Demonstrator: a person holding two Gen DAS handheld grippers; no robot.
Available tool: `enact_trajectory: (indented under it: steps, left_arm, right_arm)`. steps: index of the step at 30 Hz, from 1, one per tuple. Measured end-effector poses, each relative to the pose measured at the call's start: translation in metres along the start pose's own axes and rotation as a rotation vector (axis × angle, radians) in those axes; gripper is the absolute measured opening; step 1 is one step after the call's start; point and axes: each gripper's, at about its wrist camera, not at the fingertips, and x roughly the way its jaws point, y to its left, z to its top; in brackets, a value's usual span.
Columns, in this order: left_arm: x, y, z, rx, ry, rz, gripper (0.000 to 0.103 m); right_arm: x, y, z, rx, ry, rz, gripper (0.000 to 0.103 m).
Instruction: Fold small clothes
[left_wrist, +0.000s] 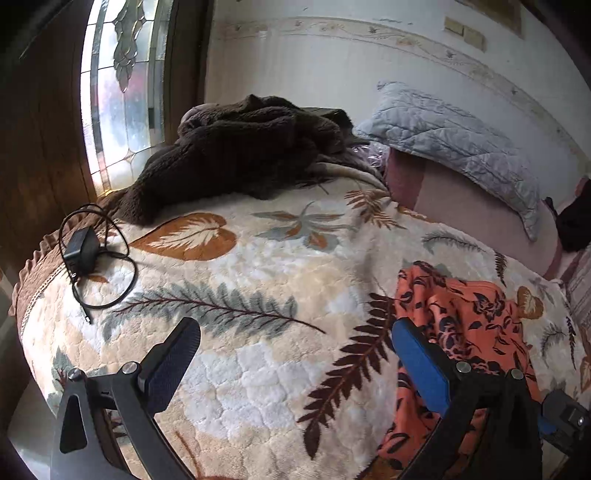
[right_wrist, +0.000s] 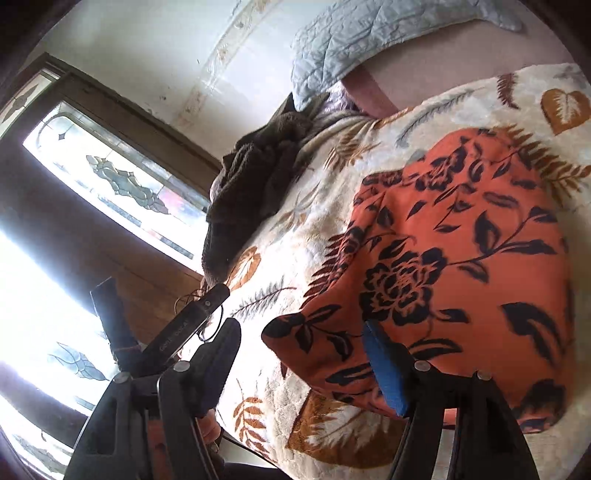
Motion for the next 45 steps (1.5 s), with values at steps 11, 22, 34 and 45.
enact_trajectory:
  steps: [11, 22, 34, 45]
  left_arm:
    - [0.033, -0.093, -0.042, 0.376, 0.116, 0.103, 0.103]
    - [0.044, -0.079, -0.052, 0.351, 0.148, 0.128, 0.103]
    - [0.046, -0.079, -0.053, 0.349, 0.13, 0.084, 0.103]
    - [0.044, -0.076, -0.054, 0.335, 0.132, 0.072, 0.103]
  right_arm:
    - [-0.044, -0.075, 0.009, 0.113, -0.016, -0.241, 0.041]
    - [-0.035, -0.079, 0.046, 0.003, 0.032, -0.317, 0.039]
    - [0.059, -0.157, 0.118, 0.205, 0.076, -0.371, 0.041]
    - [-0.006, -0.109, 0.089, 0.112, 0.082, -0.275, 0.045]
